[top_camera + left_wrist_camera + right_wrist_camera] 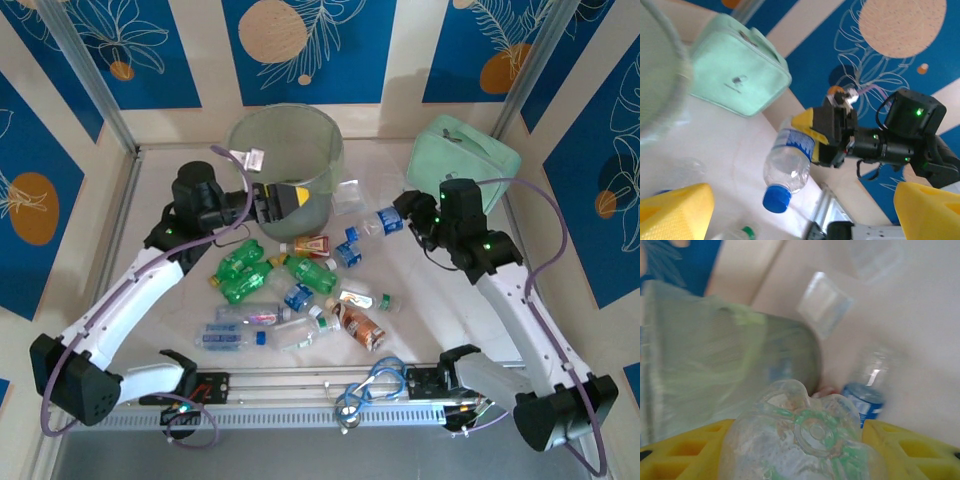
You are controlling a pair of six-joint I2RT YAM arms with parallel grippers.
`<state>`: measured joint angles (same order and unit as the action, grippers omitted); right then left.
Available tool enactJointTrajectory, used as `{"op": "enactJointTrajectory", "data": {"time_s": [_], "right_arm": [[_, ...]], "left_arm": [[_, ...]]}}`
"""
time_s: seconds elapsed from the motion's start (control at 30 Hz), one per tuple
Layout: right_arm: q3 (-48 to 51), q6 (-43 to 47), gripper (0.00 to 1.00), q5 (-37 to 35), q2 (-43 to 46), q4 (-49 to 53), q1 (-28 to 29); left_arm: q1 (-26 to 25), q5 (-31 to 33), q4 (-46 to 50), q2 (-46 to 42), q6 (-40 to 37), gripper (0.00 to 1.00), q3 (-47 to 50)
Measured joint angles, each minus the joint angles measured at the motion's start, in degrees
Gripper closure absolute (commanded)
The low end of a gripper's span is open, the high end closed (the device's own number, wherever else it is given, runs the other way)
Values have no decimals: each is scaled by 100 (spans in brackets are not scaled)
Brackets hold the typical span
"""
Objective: Put the plastic bottles in the bin
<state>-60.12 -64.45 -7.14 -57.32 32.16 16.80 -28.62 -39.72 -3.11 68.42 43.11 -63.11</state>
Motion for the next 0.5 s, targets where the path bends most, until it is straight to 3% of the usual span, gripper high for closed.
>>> {"op": "enactJointTrajectory", "data": {"time_s": [0.23,0.5], "right_arm": [[-387,201,42,588,50,-752,186],[-728,350,42,743,52,-1259,492]], "left_arm": [[-732,-111,-448,413,363,12,2],[-920,-251,-719,531,619,21,2]]}}
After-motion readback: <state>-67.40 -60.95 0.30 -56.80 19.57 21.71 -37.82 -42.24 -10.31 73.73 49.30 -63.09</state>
